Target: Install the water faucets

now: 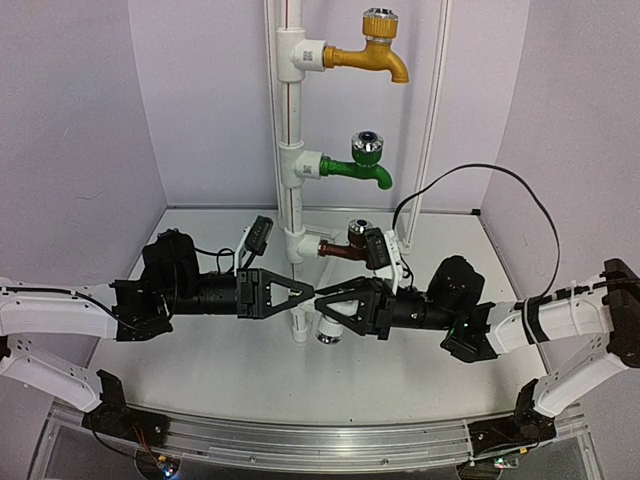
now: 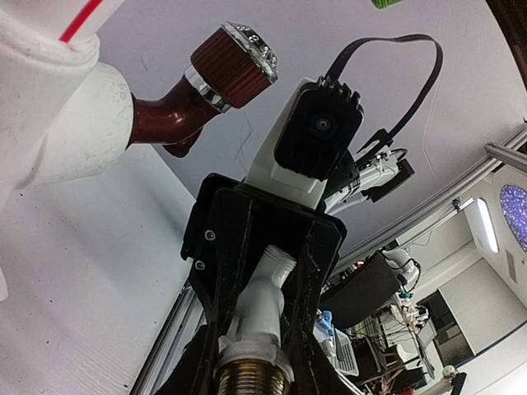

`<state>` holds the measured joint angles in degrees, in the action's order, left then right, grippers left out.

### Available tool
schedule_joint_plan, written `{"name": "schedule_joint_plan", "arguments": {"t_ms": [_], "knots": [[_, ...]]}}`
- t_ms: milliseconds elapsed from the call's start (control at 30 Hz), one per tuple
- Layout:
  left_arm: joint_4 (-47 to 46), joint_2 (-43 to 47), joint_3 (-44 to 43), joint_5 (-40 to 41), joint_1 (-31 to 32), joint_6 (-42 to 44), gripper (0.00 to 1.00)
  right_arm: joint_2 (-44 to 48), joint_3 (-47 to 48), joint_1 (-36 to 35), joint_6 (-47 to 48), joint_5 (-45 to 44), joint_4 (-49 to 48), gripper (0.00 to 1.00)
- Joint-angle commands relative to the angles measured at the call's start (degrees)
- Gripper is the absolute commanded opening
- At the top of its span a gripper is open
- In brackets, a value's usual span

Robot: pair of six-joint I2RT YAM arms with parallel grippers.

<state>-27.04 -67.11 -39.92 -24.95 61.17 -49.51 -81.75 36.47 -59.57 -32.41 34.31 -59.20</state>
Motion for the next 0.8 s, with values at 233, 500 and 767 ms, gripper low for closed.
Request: {"name": "schedule_joint_plan", "arguments": {"t_ms": [233, 500, 767], "knots": [[-5.37, 2.79, 0.11, 0.10, 0.18, 0.60, 0.00, -1.43, 1.69, -0.58, -0.29, 2.20, -2.32, 0.36], [-3.92, 2.61, -0.23, 1.81, 0.13, 0.70, 0.12, 2.44, -0.78, -0.56, 3.33, -3.26, 1.36, 0.00], [22.80, 8.01, -7.98, 22.41, -0.08, 7.95, 0.99, 26.20, -8.20, -0.55, 20.82, -26.37, 38.20, 0.00]]}}
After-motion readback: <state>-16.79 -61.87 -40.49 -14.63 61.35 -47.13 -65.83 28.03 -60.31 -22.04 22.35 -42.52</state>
